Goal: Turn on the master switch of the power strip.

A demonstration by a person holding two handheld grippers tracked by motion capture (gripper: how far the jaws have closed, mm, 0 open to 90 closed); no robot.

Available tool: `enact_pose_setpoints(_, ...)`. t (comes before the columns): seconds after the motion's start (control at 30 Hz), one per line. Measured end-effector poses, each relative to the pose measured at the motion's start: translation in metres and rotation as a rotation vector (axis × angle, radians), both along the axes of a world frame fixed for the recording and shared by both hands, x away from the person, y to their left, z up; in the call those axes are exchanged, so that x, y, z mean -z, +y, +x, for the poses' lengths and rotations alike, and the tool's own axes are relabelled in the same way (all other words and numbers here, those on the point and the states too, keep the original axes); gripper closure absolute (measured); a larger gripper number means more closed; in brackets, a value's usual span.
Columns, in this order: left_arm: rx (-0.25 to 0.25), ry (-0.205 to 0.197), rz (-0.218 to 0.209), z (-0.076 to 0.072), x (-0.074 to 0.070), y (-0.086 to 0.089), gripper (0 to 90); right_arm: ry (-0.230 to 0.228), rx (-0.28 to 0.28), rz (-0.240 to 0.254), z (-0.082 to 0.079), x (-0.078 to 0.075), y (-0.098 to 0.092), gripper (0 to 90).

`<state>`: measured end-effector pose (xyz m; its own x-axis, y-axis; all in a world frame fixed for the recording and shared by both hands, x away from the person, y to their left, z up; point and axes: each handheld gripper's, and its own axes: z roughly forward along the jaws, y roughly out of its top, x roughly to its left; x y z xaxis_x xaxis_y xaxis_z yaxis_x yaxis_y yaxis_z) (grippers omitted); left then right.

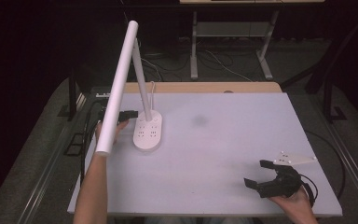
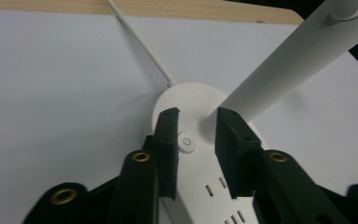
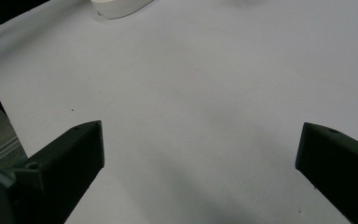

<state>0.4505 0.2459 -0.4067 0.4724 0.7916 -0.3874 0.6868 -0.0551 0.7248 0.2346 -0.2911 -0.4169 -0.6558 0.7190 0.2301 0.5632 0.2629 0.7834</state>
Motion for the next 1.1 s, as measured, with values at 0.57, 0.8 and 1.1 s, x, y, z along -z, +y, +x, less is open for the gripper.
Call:
enact_pose_setpoints(0.57,0.002,0.026,0.036,0.007,0.016,-0.016,89.4,-0.006,0.003,-0.001,0.001,0.000,-0.001,0.5)
enact_pose_setpoints(0.8,-0.010,0.031,0.051,0.009,0.020,-0.019,89.4,-0.006,0.001,-0.004,0.001,0.000,-0.002,0.5)
enact_pose_setpoints(1.1,-0.026,0.032,0.096,0.009,0.018,-0.024,89.8,-0.003,-0.001,-0.005,0.001,0.000,-0.001,0.5)
